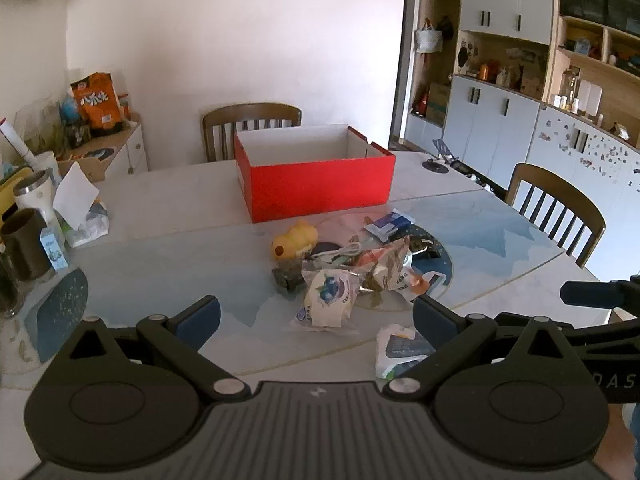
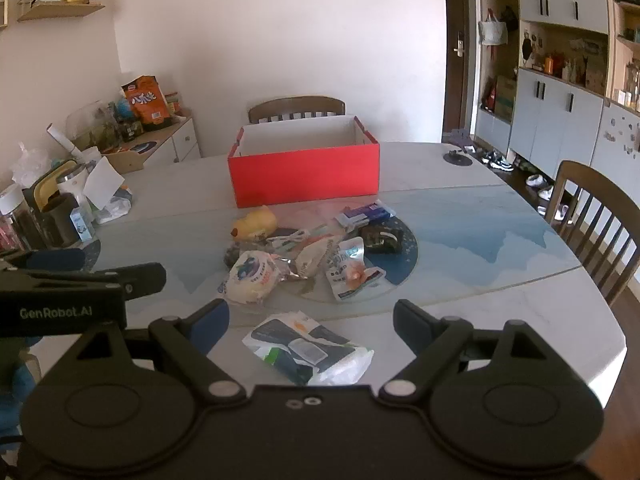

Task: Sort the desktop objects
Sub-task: 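Reach the left tool to the blueberry bag while the right tool reaches the green-white packet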

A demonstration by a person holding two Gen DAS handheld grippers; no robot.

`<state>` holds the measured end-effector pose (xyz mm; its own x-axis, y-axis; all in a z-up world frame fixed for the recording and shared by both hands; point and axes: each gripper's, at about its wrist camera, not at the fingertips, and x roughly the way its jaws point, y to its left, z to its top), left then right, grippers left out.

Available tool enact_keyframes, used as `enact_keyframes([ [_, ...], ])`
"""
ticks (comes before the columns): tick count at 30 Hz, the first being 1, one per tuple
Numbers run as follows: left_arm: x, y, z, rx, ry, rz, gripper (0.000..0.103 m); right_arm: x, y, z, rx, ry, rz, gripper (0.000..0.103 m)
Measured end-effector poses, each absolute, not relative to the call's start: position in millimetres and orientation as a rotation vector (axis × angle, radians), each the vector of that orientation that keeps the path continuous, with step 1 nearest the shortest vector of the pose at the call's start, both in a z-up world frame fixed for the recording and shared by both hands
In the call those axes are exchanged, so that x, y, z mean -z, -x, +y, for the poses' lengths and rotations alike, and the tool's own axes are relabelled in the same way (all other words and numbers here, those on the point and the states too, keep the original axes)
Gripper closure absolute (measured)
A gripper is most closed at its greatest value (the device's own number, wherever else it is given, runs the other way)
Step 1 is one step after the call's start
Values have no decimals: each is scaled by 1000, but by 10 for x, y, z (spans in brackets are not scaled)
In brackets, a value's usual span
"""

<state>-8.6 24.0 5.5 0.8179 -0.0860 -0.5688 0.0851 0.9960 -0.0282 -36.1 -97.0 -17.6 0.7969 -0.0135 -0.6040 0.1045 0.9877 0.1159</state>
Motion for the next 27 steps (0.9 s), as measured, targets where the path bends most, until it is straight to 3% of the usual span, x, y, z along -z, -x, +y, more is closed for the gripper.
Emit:
enact_keyframes([
  [27, 230, -256, 463, 156, -11, 625, 0, 522, 211, -763, 120, -51, 661, 14],
])
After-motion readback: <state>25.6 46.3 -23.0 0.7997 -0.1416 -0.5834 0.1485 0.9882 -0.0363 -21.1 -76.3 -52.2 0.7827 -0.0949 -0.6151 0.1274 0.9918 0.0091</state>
